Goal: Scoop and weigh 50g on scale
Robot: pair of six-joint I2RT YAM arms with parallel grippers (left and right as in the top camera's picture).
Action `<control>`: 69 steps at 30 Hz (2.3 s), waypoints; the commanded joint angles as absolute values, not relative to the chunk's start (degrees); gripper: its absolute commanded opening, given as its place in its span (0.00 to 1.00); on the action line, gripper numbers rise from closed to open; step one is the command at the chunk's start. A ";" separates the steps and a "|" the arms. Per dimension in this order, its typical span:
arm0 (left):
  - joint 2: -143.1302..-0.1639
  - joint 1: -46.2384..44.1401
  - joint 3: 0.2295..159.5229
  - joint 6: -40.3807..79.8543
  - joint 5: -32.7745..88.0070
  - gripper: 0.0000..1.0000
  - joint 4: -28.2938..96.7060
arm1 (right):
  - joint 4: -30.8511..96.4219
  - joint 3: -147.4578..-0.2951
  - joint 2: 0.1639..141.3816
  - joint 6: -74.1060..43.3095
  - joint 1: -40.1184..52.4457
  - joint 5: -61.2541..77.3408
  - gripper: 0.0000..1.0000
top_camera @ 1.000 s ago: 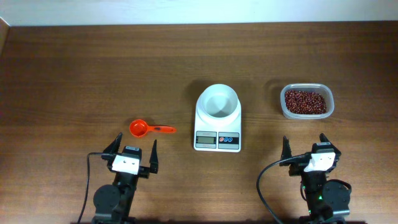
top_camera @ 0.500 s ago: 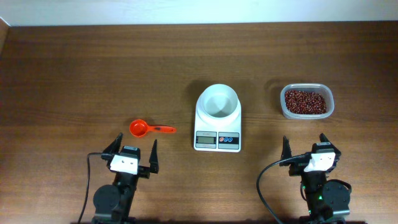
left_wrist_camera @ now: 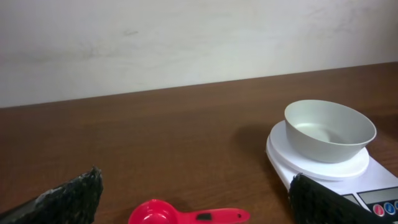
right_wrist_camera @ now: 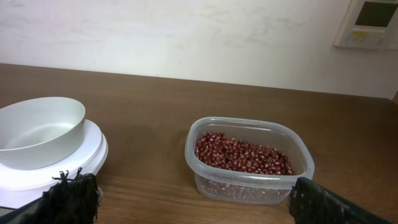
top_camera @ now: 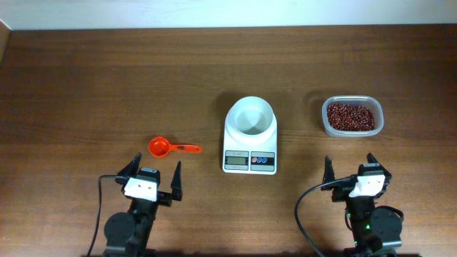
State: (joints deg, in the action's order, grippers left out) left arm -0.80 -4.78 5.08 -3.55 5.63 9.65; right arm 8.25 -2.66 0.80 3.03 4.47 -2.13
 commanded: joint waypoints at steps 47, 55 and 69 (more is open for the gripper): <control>-0.78 -4.99 21.19 0.51 6.85 0.99 28.01 | 8.05 -1.93 0.21 2.76 4.05 -1.98 0.99; -1.19 -4.99 23.16 0.51 6.87 0.99 28.21 | 8.05 -1.93 0.21 2.76 4.05 -1.98 0.99; -20.73 -4.99 33.91 0.47 8.91 0.99 29.28 | 8.05 -1.93 0.21 2.76 4.05 -1.98 0.99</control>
State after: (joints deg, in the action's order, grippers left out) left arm -16.78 -4.78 31.11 -0.12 6.79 29.19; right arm 8.25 -2.66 0.80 2.98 4.47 -2.13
